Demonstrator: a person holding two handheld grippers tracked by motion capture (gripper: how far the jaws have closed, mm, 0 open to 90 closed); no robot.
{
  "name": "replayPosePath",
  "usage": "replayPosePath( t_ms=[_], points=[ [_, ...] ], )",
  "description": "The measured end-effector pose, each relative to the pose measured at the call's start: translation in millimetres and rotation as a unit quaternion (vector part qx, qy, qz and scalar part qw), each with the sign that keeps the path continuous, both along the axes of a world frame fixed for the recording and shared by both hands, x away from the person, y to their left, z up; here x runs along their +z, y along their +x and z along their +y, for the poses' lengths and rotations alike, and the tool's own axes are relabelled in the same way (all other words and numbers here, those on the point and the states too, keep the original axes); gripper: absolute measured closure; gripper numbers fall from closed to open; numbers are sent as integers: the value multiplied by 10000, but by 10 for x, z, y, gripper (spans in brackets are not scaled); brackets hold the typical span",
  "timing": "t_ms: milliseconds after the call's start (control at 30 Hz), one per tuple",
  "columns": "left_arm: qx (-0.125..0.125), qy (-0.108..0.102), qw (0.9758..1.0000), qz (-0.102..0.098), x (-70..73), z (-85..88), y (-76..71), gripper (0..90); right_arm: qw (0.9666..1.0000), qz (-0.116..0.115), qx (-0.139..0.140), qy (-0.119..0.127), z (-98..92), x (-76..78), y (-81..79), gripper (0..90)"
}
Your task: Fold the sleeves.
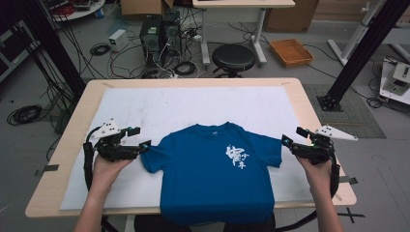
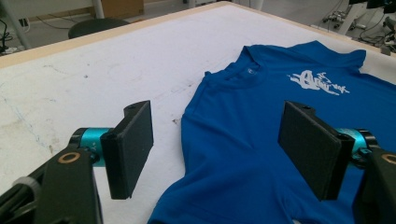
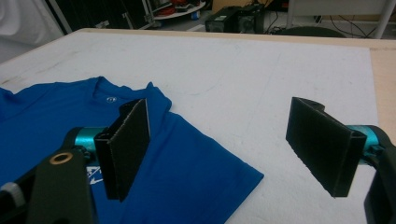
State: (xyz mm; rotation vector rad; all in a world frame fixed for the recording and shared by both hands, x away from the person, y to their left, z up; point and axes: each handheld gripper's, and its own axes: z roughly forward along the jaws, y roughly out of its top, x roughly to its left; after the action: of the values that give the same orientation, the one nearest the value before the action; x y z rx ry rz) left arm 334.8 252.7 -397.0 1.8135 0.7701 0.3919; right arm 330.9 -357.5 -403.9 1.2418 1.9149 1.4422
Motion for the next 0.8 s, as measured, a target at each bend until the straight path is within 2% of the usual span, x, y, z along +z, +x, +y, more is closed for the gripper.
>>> replayPosePath(
  t_ms=[133, 333, 567, 667, 800],
  points=[
    [-28, -45, 10000, 46, -15, 9, 0, 268, 10000, -8, -24, 4, -5, 3, -1, 214],
    [-9, -113, 9999, -15, -30, 50, -16, 276, 10000, -4, -34, 5, 12, 6, 8, 215],
    [9, -166, 9998, 86, -80, 116, -9, 314, 10000, 8, -14, -49, 36, -3, 24, 215],
    [19, -97, 9998, 185, -101, 139, 5, 328, 10000, 6, -17, -36, 34, -4, 25, 215],
    [177, 113, 9988, 437, -176, 197, 36, 377, 10000, 5, -19, -52, 38, -4, 25, 215]
  ],
)
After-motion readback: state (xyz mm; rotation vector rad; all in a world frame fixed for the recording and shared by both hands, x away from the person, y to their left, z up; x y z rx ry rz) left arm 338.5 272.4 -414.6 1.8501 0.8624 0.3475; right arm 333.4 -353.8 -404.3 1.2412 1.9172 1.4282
